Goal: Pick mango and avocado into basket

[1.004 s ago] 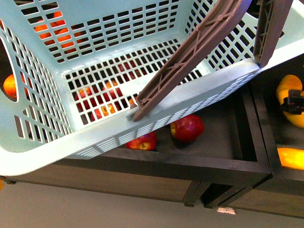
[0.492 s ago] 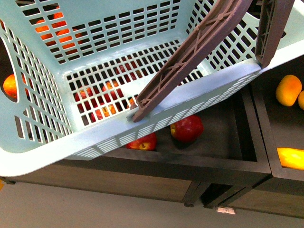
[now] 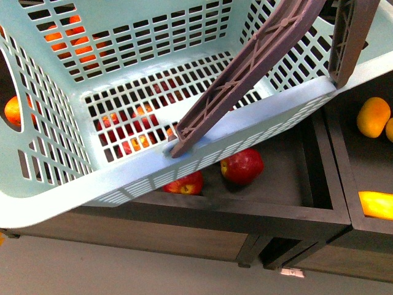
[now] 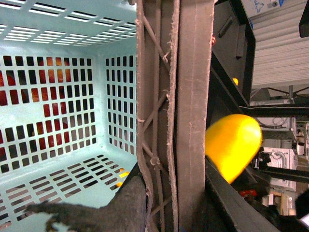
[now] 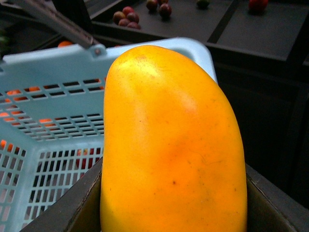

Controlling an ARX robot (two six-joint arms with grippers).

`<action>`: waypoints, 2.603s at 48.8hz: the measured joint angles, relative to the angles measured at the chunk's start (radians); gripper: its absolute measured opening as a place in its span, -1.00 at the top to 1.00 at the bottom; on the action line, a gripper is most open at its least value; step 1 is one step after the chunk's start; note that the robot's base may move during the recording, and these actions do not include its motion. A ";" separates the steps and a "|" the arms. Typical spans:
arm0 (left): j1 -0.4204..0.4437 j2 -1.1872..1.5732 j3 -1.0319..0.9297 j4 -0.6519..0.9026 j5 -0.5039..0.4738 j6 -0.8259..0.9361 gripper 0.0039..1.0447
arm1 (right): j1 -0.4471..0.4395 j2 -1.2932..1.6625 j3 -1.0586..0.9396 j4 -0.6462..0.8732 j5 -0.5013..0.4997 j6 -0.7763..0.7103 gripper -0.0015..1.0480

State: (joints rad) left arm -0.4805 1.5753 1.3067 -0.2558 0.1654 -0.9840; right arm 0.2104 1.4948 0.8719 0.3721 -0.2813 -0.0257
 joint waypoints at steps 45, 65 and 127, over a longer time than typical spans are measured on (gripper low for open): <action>-0.003 0.007 0.000 -0.005 0.002 0.006 0.61 | -0.051 -0.060 -0.172 0.325 0.399 0.011 -0.53; 0.000 0.007 0.000 -0.005 -0.004 0.005 0.62 | -0.117 -0.292 -0.531 0.477 0.374 0.015 0.73; -0.010 0.009 0.001 -0.005 0.020 -0.001 0.62 | -0.211 -0.620 -0.767 0.395 0.284 0.022 -0.83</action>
State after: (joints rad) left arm -0.4908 1.5841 1.3079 -0.2604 0.1856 -0.9852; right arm -0.0010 0.8745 0.1047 0.7673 0.0025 -0.0040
